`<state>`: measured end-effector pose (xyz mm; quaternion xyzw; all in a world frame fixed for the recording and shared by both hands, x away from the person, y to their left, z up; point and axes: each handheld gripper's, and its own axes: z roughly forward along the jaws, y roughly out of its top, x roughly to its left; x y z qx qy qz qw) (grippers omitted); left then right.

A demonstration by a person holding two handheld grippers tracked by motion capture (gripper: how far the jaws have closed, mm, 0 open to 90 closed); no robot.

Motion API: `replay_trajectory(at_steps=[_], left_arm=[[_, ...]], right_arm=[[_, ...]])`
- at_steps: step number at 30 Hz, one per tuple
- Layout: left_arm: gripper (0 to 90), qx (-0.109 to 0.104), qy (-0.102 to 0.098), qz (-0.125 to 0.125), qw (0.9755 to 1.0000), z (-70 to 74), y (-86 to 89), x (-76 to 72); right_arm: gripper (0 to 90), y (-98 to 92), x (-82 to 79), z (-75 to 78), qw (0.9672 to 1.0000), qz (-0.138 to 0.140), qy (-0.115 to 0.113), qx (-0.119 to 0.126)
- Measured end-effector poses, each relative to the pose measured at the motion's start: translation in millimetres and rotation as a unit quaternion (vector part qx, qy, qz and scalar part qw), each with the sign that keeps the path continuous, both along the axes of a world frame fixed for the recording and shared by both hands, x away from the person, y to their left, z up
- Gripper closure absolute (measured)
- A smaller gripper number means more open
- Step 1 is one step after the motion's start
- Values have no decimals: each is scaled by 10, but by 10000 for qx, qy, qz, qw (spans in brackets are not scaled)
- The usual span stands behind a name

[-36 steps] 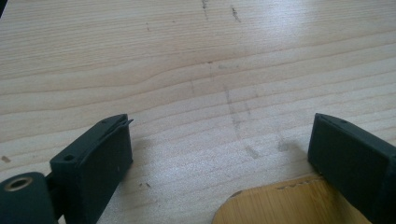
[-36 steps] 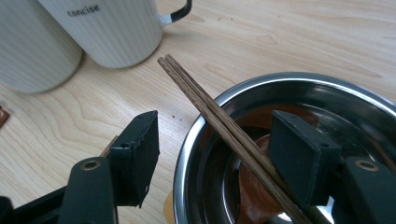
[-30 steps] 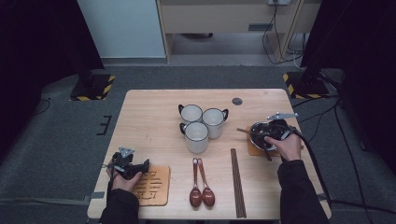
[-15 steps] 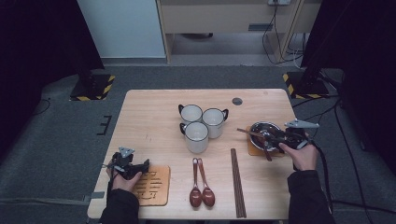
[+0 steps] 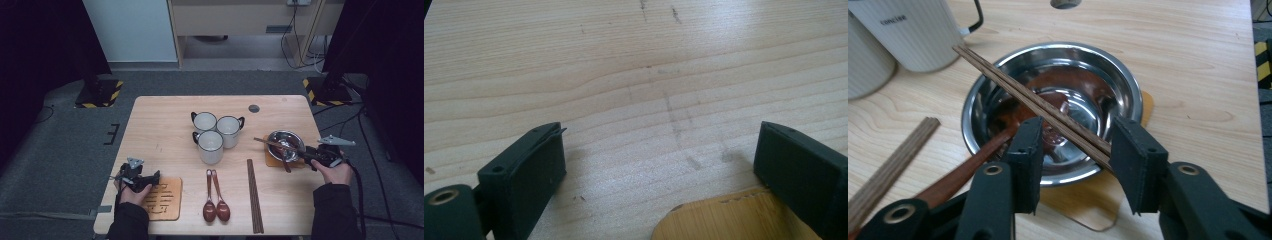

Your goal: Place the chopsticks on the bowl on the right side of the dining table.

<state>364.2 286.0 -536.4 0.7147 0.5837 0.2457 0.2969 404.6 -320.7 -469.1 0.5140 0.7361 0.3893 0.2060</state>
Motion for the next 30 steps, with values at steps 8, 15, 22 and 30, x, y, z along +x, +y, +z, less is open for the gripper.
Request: replay_trajectory(at_steps=[8, 15, 22, 30], left_arm=[[53, 2, 1, 0, 10000, 0, 0, 0], [54, 1, 1, 0, 10000, 0, 0, 0], [53, 1, 1, 0, 10000, 0, 0, 0], [53, 1, 2, 0, 10000, 0, 0, 0]], right_arm=[[657, -129, -34, -30, 9997, -169, 136, -141], [689, -198, -48, -61, 9994, -224, 243, -112], [687, -214, -32, -111, 9989, -257, 337, -184], [659, -236, 6, -129, 9988, -292, 277, -283]])
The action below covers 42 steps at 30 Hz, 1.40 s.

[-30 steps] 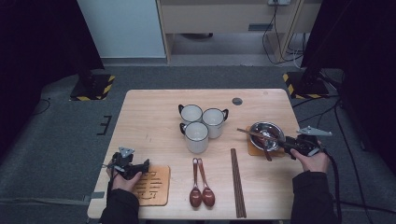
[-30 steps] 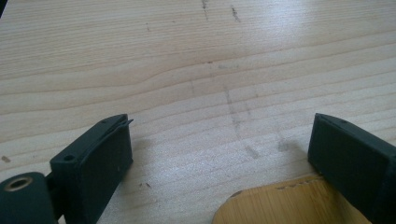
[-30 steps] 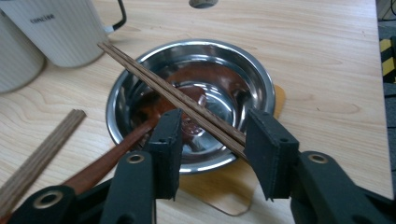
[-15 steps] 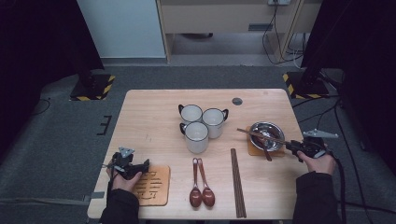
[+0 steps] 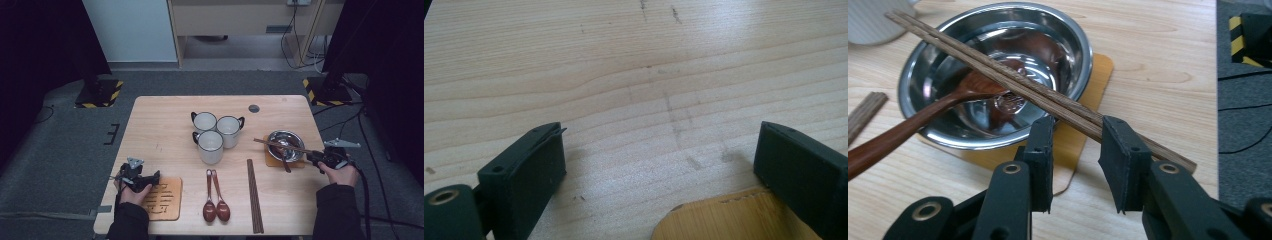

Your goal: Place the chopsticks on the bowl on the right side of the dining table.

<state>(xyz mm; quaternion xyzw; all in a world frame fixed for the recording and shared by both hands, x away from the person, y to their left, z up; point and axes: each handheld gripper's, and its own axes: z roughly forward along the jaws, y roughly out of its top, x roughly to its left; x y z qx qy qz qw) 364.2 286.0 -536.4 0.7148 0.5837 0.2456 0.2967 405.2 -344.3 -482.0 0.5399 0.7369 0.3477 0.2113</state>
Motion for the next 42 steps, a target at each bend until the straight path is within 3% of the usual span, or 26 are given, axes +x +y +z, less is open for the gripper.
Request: replay_trajectory(at_steps=[15, 42], left_arm=[[54, 0, -1, -1, 10000, 0, 0, 0], [53, 0, -1, 0, 10000, 0, 0, 0]], right_arm=[[603, -36, 93, -47, 9995, -188, -183, -158], [555, -69, 213, -98, 9982, -218, -494, -266]])
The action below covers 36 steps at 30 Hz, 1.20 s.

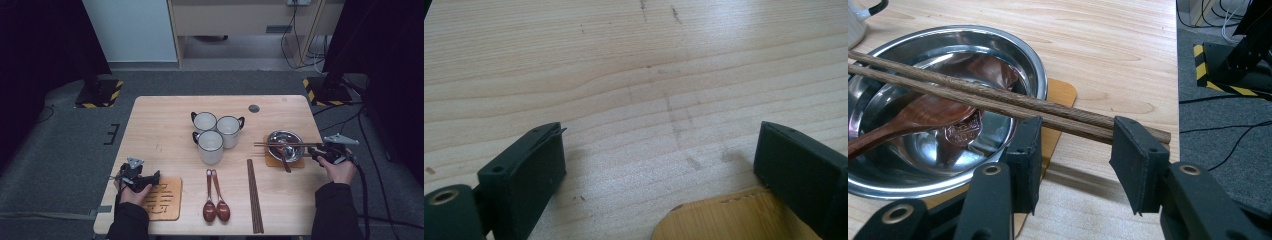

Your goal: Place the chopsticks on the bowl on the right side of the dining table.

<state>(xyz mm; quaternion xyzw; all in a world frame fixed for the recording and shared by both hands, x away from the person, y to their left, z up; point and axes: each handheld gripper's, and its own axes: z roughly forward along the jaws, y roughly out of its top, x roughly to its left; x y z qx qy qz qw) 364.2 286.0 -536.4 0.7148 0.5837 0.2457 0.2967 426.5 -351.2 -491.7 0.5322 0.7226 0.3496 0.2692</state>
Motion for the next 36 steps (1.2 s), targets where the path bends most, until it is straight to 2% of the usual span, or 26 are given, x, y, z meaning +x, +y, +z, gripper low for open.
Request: replay_trajectory(at_steps=[6, 10, 11, 22, 29, 36], left_arm=[[54, 1, 0, -1, 10000, 0, 0, 0], [53, 0, -1, 0, 10000, 0, 0, 0], [53, 0, 0, 0, 10000, 0, 0, 0], [53, 0, 0, -1, 10000, 0, 0, 0], [54, 0, -1, -1, 10000, 0, 0, 0], [53, -1, -1, -1, 10000, 0, 0, 0]], right_arm=[[540, 21, -7, 30, 10000, 8, -52, 68], [514, 57, -18, 79, 9995, -29, -90, 303], [512, 69, -19, 97, 9995, -16, -104, 298], [465, 279, -4, 293, 9975, 79, -396, 580], [450, 461, 64, 334, 9979, 232, -401, 450], [428, 620, 173, 312, 9984, 270, -365, 341]])
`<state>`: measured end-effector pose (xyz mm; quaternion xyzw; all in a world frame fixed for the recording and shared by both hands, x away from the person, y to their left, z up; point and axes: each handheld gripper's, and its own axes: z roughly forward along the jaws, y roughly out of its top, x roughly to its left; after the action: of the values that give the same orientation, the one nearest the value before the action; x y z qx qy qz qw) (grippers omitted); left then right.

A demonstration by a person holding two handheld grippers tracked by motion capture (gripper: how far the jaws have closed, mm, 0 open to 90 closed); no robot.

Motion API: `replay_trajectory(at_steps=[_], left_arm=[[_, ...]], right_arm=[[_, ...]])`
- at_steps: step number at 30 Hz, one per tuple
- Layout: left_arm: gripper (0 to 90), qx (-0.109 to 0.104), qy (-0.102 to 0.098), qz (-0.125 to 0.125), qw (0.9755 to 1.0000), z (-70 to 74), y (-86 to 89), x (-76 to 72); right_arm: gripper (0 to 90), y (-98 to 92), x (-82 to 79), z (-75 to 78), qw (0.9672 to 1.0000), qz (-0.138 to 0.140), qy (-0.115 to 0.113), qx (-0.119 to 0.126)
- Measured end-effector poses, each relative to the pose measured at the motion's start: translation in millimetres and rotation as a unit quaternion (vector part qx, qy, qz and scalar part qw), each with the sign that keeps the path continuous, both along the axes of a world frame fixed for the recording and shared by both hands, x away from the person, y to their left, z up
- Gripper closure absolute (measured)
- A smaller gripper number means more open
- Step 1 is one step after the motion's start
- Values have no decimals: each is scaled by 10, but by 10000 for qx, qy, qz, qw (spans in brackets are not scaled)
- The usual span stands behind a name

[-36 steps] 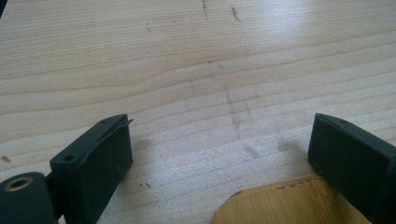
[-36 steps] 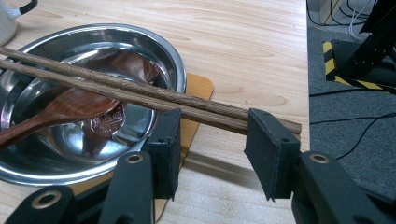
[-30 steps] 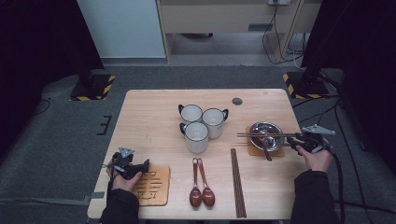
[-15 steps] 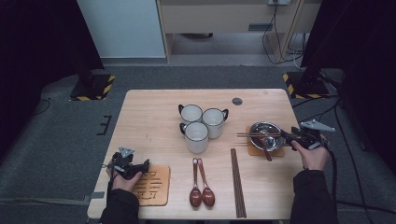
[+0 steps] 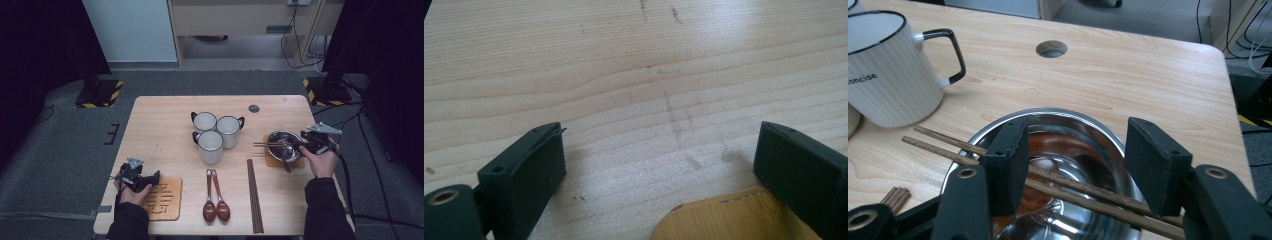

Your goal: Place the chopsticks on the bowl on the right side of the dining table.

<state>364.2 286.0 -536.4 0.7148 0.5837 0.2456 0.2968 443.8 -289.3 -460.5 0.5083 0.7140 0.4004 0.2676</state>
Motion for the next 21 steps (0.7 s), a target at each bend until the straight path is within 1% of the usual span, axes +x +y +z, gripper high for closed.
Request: replay_trajectory(at_steps=[5, 8, 13, 21], left_arm=[[53, 0, 0, -1, 10000, 0, 0, 0], [53, -1, -1, 0, 10000, 0, 0, 0], [53, 1, 0, -1, 10000, 0, 0, 0], [53, 0, 0, 0, 10000, 0, 0, 0]], right_arm=[[418, 57, 73, -22, 9999, -60, 60, -71], [418, 75, 113, -56, 9998, -126, 136, -71], [414, 98, 174, -137, 9993, -187, 249, -223], [377, 124, 230, -208, 9985, -245, 354, -329]])
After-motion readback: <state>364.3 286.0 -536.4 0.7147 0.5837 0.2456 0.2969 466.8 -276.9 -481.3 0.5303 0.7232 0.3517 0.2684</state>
